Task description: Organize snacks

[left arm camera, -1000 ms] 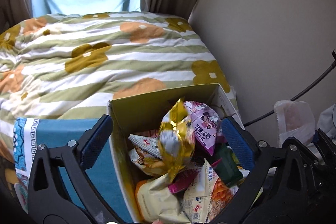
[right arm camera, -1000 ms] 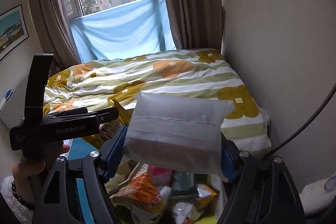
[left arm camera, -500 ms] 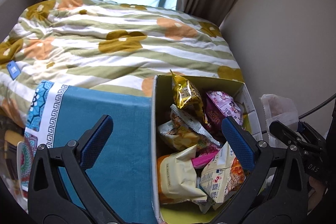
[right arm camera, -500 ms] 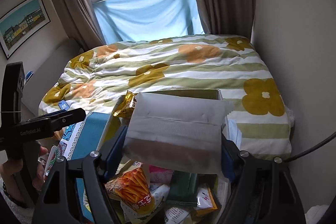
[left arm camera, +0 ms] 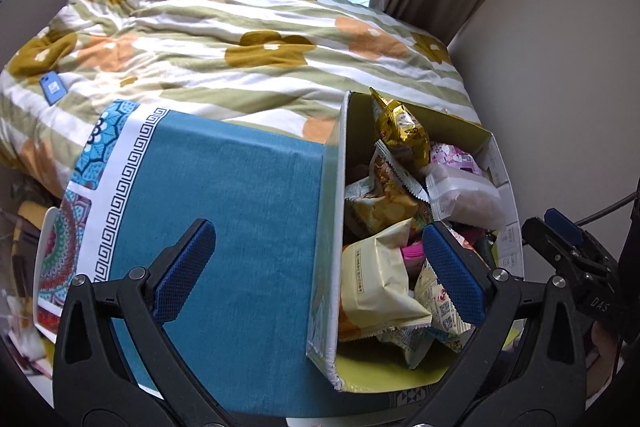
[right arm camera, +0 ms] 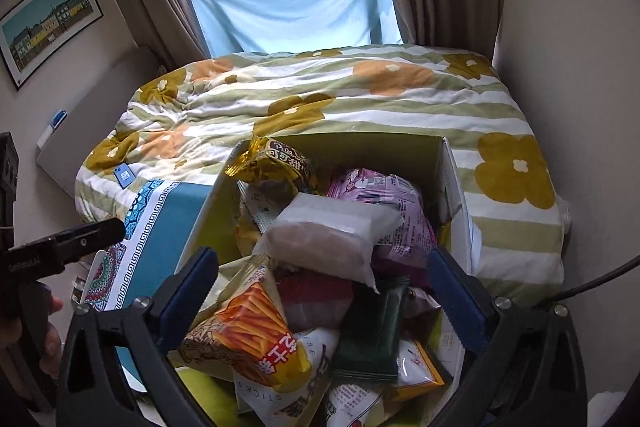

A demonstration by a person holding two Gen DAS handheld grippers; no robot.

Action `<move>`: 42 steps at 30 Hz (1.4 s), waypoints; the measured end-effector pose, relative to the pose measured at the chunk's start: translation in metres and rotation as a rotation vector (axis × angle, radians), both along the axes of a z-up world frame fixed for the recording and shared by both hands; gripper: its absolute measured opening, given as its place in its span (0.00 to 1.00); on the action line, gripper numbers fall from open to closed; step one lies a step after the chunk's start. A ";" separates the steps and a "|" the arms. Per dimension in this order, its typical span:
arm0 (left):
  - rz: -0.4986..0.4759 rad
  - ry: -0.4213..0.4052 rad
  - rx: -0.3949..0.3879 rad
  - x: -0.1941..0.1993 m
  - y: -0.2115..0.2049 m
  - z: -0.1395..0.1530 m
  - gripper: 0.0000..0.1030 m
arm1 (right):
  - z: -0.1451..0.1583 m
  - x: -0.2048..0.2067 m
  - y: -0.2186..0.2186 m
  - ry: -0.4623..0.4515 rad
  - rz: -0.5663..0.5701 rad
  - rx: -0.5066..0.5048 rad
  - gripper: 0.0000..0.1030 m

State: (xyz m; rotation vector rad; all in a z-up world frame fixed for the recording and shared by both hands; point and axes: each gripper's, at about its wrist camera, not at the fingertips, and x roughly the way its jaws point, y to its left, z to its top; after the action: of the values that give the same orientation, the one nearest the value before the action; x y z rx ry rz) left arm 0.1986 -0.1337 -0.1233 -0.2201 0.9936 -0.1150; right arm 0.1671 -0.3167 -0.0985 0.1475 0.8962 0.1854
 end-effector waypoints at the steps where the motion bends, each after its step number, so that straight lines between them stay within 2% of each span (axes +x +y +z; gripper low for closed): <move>1: -0.006 -0.009 0.003 -0.003 0.000 0.004 0.99 | 0.003 -0.003 0.000 -0.008 -0.006 0.011 1.00; 5: -0.042 -0.077 0.023 -0.019 0.004 0.029 0.99 | 0.024 -0.017 0.006 -0.056 -0.037 -0.002 1.00; 9: -0.073 -0.168 0.093 -0.049 0.013 0.061 0.99 | 0.057 -0.043 0.017 -0.143 -0.084 -0.036 1.00; 14: -0.091 -0.274 0.162 -0.104 0.035 0.097 0.99 | 0.095 -0.089 0.038 -0.228 -0.132 -0.074 1.00; 20: -0.081 -0.392 0.220 -0.180 0.063 0.120 0.99 | 0.120 -0.157 0.074 -0.273 -0.183 -0.138 1.00; 25: -0.073 -0.407 0.229 -0.225 0.083 0.119 0.99 | 0.123 -0.204 0.104 -0.295 -0.195 -0.183 1.00; 29: -0.054 -0.394 0.212 -0.246 0.093 0.111 0.99 | 0.117 -0.228 0.116 -0.293 -0.203 -0.177 1.00; 32: -0.044 -0.411 0.211 -0.254 0.094 0.112 0.99 | 0.114 -0.239 0.125 -0.303 -0.198 -0.211 1.00; 42: -0.054 -0.443 0.204 -0.259 0.086 0.120 0.99 | 0.116 -0.251 0.126 -0.314 -0.215 -0.193 1.00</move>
State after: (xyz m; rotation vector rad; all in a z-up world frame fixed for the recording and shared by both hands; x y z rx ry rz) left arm -0.0608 -0.0481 -0.0029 0.0213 0.5646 -0.1046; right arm -0.0838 -0.1905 0.0177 0.0324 0.5761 -0.0775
